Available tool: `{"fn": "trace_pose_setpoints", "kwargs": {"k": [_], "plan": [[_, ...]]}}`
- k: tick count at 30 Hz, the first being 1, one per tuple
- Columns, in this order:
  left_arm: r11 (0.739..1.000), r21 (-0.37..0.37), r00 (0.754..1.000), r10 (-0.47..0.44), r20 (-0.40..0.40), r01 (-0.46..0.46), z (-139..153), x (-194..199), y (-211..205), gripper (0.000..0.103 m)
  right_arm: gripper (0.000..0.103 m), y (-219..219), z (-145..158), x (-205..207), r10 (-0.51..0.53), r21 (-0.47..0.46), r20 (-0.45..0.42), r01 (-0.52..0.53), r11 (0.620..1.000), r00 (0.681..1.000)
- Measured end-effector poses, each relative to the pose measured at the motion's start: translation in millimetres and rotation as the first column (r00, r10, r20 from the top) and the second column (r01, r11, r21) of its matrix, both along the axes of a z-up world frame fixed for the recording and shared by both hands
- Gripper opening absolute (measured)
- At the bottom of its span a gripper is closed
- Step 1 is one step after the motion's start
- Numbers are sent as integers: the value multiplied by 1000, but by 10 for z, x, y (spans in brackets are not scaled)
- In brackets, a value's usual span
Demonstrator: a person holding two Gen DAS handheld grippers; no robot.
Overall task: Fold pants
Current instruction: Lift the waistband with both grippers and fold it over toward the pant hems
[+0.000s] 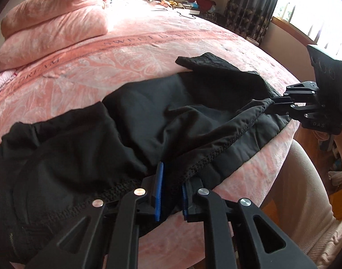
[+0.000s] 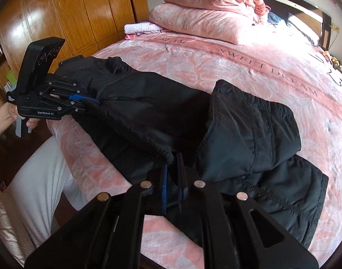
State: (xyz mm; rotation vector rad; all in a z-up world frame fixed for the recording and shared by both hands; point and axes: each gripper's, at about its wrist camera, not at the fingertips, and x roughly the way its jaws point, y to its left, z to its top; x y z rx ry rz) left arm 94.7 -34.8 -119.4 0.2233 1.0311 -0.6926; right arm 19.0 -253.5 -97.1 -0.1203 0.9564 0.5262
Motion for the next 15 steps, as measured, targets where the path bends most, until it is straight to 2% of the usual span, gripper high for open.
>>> {"fn": "trace_pose_setpoints", "kwargs": {"k": [3,6,7,8,10,11,13,14,15], "plan": [[998,-8,996,68,-60,-68,-283,-11,50,18,12,55,-194,-29,-6,-33,-74,3,999,997],[996,-11,996,86,-39,-87,-310,-63,51,19,16,106,-197,-81,-11,-54,-91,6,999,996],[996,-12,995,88,-41,-89,-278,-79,55,19,31,111,-159,-99,-1,-29,-118,-3,1000,993],[996,-19,995,91,-43,-92,-229,-96,64,20,55,105,-89,-127,10,15,-127,-8,1000,992],[995,-34,996,89,-32,-90,-105,-159,93,22,77,105,124,-222,9,69,-93,-2,998,996],[996,-39,996,85,-23,-86,-25,-198,107,28,80,118,242,-265,3,64,-61,1,998,998],[993,-97,997,71,-16,-72,144,-281,181,66,80,127,455,-268,-24,45,-9,25,999,1000],[985,-158,998,64,-8,-65,256,-334,241,93,80,121,547,-246,-45,39,13,45,998,999],[975,-216,998,57,-3,-57,363,-377,299,96,80,116,623,-211,-62,40,30,61,997,998]]}}
